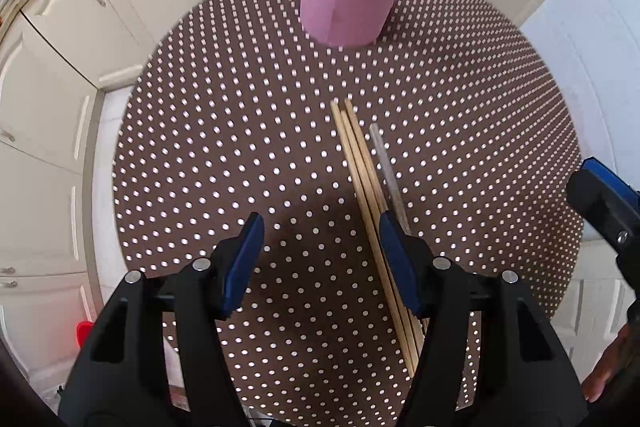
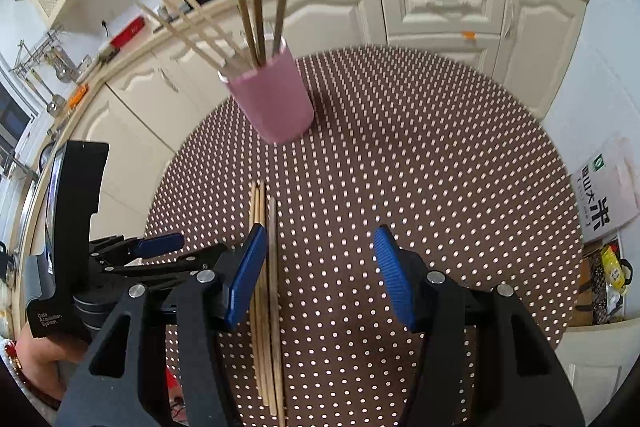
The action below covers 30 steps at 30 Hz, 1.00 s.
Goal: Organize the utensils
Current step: 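Move both grippers back down to the remaining sticks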
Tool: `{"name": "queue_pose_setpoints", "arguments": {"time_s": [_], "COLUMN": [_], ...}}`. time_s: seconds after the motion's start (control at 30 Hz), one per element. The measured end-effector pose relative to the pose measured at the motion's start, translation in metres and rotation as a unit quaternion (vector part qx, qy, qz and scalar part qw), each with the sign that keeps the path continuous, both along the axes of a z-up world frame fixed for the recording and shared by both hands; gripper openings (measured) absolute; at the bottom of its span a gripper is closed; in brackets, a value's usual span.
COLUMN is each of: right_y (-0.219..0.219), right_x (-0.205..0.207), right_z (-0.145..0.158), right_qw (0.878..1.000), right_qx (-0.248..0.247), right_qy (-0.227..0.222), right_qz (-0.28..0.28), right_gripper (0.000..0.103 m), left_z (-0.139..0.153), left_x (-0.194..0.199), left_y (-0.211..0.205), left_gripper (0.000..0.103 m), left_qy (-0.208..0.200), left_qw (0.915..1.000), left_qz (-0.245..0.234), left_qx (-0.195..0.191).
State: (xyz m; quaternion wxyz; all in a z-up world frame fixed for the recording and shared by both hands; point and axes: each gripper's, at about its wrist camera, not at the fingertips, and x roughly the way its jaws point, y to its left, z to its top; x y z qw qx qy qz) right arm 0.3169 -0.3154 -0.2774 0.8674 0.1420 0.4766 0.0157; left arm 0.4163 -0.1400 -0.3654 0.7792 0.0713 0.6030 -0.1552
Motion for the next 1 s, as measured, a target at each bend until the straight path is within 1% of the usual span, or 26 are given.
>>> {"name": "queue_pose_setpoints", "arguments": {"time_s": [0.1, 0.3, 0.37, 0.43, 0.47, 0.53, 0.6, 0.67, 0.73, 0.77, 0.83, 0.9, 0.97, 1.0], "right_y": [-0.002, -0.004, -0.004, -0.002, -0.001, 0.000, 0.001, 0.005, 0.008, 0.010, 0.017, 0.023, 0.029, 0.032], "right_x": [0.005, 0.015, 0.018, 0.022, 0.024, 0.029, 0.033, 0.037, 0.043, 0.046, 0.052, 0.058, 0.063, 0.065], "right_z": [-0.012, -0.027, -0.030, -0.033, -0.034, -0.038, -0.041, -0.045, -0.049, -0.051, -0.055, -0.058, -0.060, -0.062], "right_qw": [1.000, 0.999, 0.999, 0.998, 0.998, 0.998, 0.997, 0.996, 0.994, 0.993, 0.991, 0.988, 0.986, 0.985], "right_qx": [0.007, 0.013, 0.015, 0.016, 0.016, 0.018, 0.022, 0.022, 0.024, 0.027, 0.029, 0.028, 0.026, 0.026], "right_qy": [0.015, 0.031, 0.035, 0.039, 0.041, 0.047, 0.055, 0.064, 0.077, 0.083, 0.096, 0.107, 0.118, 0.123], "right_qz": [0.007, 0.024, 0.029, 0.036, 0.039, 0.046, 0.056, 0.066, 0.077, 0.083, 0.093, 0.104, 0.113, 0.119], "right_gripper": [0.053, 0.053, 0.053, 0.053, 0.053, 0.053, 0.053, 0.053, 0.053, 0.053, 0.052, 0.048, 0.040, 0.038], "left_z": [-0.011, -0.031, -0.034, -0.036, -0.036, -0.040, -0.041, -0.041, -0.040, -0.040, -0.036, -0.035, -0.034, -0.036], "left_x": [0.003, 0.012, 0.013, 0.016, 0.016, 0.019, 0.023, 0.026, 0.032, 0.033, 0.036, 0.038, 0.040, 0.040], "left_y": [-0.005, -0.014, -0.016, -0.018, -0.018, -0.023, -0.028, -0.030, -0.030, -0.028, -0.023, -0.020, -0.019, -0.017], "left_gripper": [0.060, 0.060, 0.060, 0.065, 0.066, 0.065, 0.064, 0.058, 0.047, 0.045, 0.034, 0.031, 0.028, 0.027], "left_qy": [0.008, 0.026, 0.024, 0.026, 0.028, 0.032, 0.028, 0.029, 0.029, 0.030, 0.032, 0.035, 0.036, 0.035], "left_qw": [1.0000, 0.9994, 0.9994, 0.9993, 0.9992, 0.9988, 0.9986, 0.9987, 0.9987, 0.9987, 0.9987, 0.9988, 0.9988, 0.9989], "left_qz": [0.003, 0.014, 0.015, 0.018, 0.020, 0.021, 0.009, 0.008, 0.006, 0.004, 0.003, 0.006, 0.005, 0.004], "left_qx": [0.004, 0.019, 0.020, 0.022, 0.022, 0.032, 0.044, 0.042, 0.042, 0.041, 0.040, 0.034, 0.032, 0.031]}}
